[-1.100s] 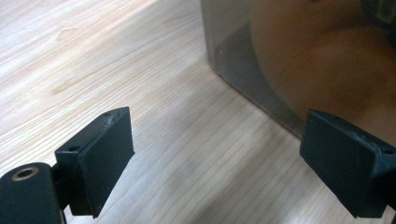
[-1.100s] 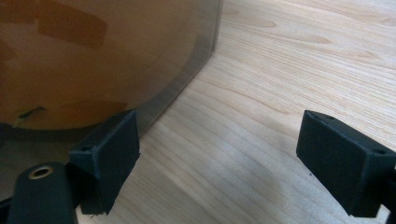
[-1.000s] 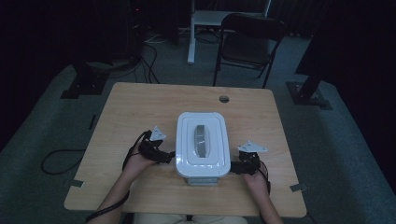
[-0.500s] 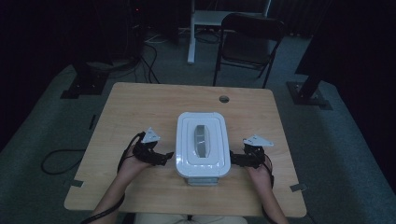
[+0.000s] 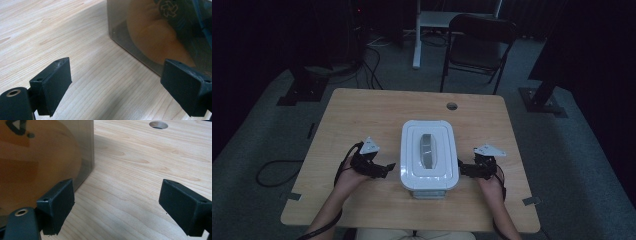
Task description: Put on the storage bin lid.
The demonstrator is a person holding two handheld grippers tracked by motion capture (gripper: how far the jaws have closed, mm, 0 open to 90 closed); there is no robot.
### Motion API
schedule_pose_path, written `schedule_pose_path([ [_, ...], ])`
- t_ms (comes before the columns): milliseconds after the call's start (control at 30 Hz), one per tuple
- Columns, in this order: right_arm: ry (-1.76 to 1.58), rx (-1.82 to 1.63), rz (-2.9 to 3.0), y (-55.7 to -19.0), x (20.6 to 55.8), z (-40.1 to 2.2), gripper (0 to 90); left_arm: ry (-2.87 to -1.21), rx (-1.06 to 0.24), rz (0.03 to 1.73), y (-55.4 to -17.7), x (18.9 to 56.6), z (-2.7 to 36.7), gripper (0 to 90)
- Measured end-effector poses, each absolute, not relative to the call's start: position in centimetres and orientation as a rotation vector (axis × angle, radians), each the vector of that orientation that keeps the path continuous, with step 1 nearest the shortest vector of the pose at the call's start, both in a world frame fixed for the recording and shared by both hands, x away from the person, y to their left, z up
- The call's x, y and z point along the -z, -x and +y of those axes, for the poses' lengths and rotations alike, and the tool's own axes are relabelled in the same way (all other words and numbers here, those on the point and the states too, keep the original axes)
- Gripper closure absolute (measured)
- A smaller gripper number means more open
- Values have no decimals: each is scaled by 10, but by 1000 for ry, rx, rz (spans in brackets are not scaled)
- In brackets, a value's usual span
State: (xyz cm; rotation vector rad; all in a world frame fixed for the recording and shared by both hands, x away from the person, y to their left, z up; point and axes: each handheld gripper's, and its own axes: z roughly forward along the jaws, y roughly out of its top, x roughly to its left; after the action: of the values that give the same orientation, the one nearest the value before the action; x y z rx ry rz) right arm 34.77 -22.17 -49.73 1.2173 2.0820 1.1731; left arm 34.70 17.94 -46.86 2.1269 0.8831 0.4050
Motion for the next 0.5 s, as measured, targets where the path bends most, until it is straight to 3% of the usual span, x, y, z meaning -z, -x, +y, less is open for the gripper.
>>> schedule_pose_path([
  [500,-1219,-1165,2068,-341,495,-227,127,-2130,-420,940,-338,475,197,105],
])
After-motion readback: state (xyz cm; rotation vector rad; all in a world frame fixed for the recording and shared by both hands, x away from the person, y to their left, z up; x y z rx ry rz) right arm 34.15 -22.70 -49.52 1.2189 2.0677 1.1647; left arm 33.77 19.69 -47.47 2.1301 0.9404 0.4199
